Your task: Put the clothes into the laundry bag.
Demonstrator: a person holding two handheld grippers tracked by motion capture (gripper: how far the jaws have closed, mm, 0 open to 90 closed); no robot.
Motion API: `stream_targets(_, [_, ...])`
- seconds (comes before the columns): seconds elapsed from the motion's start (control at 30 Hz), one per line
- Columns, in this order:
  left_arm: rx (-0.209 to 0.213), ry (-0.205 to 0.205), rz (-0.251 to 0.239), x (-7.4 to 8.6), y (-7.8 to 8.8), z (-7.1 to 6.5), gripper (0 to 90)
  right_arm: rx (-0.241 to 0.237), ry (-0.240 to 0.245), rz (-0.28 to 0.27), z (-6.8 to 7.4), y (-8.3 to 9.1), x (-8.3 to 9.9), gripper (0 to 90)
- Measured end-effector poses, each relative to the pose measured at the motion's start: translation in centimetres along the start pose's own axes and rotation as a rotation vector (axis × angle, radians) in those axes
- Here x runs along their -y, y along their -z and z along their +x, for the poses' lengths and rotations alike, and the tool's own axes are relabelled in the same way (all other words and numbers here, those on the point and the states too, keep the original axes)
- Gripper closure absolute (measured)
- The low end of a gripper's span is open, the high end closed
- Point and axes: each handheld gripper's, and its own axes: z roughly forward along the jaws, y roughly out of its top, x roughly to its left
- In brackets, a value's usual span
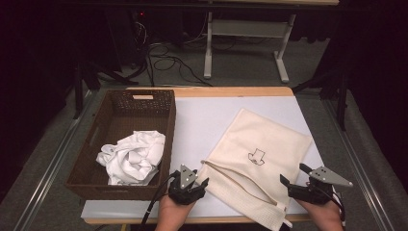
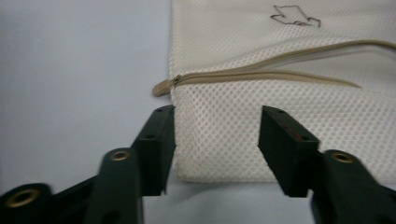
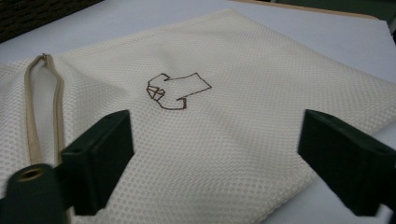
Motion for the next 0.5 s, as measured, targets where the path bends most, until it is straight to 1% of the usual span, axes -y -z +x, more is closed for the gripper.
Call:
stream_targets(0.07, [0.034,-0.004,-0.02,-0.2,0.2,-0.1,33.9,0.012,-0.022,0.01,0.5,0.0,-0.1,0.3])
stream_targets(0.1, [0.053,-0.002,-0.017,-0.3,0.2,-0.2,28.2,0.014,-0.023,0.007,0.7,0.1,-0.1,0.2])
stream_targets(0.13, [0.051,-0.008,-0.003,-0.5,0.2,-0.3,20.7,0.012,-0.029,0.003,1.0,0.2,-0.1,0.2])
stream_targets(0.17, [0.037,-0.025,0.013,-0.6,0.1,-0.4,10.2,0.01,-0.024,-0.008,1.1,0.2,-0.2,0.2])
stream_targets(0.2, [0.035,-0.039,0.017,-0.7,0.1,-0.6,3.1,0.006,-0.019,-0.014,1.3,0.3,-0.2,0.2])
stream_targets(0.23, [0.036,-0.053,0.013,-0.8,0.2,-0.8,0.4,0.001,-0.012,-0.016,1.5,0.3,-0.2,0.2])
stream_targets(0.37, [0.024,-0.084,-0.029,-1.3,0.9,-1.2,0.1,-0.002,0.004,-0.018,1.9,0.4,-0.2,0.2])
stream_targets(0.4, [0.024,-0.089,-0.039,-1.5,1.1,-1.3,0.1,-0.002,0.003,-0.019,1.9,0.4,-0.2,0.2])
stream_targets(0.5, [0.024,-0.086,-0.066,-2.0,1.8,-1.3,0.1,-0.004,0.006,-0.022,2.0,0.4,-0.3,0.2])
